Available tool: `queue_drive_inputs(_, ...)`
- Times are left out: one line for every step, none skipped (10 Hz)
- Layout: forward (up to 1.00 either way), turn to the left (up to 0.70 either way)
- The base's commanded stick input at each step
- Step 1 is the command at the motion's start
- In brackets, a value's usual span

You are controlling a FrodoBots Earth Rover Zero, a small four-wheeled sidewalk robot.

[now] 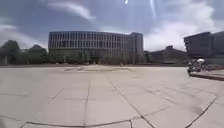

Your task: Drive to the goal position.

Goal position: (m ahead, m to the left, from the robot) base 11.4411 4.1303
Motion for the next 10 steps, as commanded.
queue_drive_inputs(0.54, 0.12)
queue_drive_inputs(0.54, 0.11)
queue_drive_inputs(0.54, 0.04)
queue_drive_inputs(0.54, 0.0)
queue_drive_inputs(0.54, 0.0)
queue_drive_inputs(0.54, 0.0)
queue_drive_inputs(0.54, 0.0)
queue_drive_inputs(0.54, 0.0)
queue_drive_inputs(0.54, 0.0)
queue_drive_inputs(0.54, 0.0)
